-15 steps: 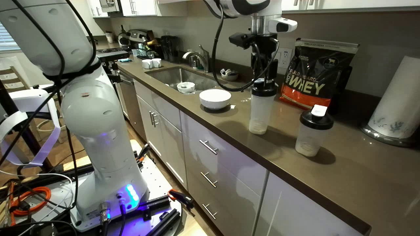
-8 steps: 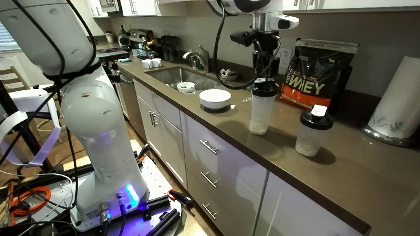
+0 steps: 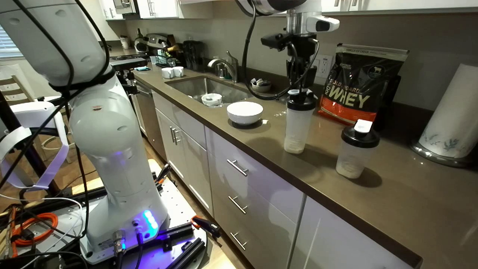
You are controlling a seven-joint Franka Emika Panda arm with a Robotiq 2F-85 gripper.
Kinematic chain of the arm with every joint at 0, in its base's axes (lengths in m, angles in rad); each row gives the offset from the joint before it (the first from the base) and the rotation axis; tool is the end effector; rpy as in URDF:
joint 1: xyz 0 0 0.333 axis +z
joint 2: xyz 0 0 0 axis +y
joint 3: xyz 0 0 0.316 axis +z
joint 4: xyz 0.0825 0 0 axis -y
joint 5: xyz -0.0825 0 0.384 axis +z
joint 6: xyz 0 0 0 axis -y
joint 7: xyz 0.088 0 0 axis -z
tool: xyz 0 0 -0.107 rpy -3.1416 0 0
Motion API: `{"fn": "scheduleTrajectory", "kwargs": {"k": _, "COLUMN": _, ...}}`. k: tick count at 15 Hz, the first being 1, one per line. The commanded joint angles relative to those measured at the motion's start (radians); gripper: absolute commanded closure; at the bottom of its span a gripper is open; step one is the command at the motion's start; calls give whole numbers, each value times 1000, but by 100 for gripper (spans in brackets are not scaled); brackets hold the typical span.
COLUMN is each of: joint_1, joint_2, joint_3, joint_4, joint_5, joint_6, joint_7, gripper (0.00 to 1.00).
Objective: Get the lid from the transparent bottle on the left and place it on the table
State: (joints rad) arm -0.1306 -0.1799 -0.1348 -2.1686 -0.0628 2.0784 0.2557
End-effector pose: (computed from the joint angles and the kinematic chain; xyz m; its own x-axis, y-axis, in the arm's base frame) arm 0.4874 -0.1383 0.4787 0.8778 -0.4698 0.0934 -0.4727 -0.8812 0.0100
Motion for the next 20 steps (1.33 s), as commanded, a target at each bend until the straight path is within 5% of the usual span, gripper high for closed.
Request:
{"fn": "scheduleTrajectory", "kwargs": {"k": 1, "joint_1": -10, "joint_2": 1, "joint_3": 20, "joint_4": 29, "joint_5": -37, "joint_6": -78, "joint_7": 21, "gripper": 48}}
{"fn": "scheduleTrajectory", "kwargs": {"k": 4, "joint_1": -8, "joint_2": -5, "joint_3": 24, "joint_4": 37, "joint_5": -38, "joint_6": -135, "joint_7": 19, "gripper": 41}}
{"fn": "scheduleTrajectory", "kwargs": {"k": 7, "joint_1": -5, "joint_2": -13, "joint_3": 27, "joint_4": 26, "joint_5": -32, "joint_6": -164, "joint_7": 18, "gripper": 67}}
{"fn": "scheduleTrajectory", "kwargs": {"k": 10, "joint_1": -3, "joint_2": -18, "joint_3": 31, "joint_4": 23, "joint_5": -31, "joint_6": -181, "joint_7": 17, "gripper": 82}}
{"fn": "scheduleTrajectory", "kwargs": {"k": 20, "joint_1": -1, "joint_2": -47, "joint_3": 42, "joint_4": 6, "joint_5": -37, "joint_6": -197, "joint_7": 22, "gripper": 87}}
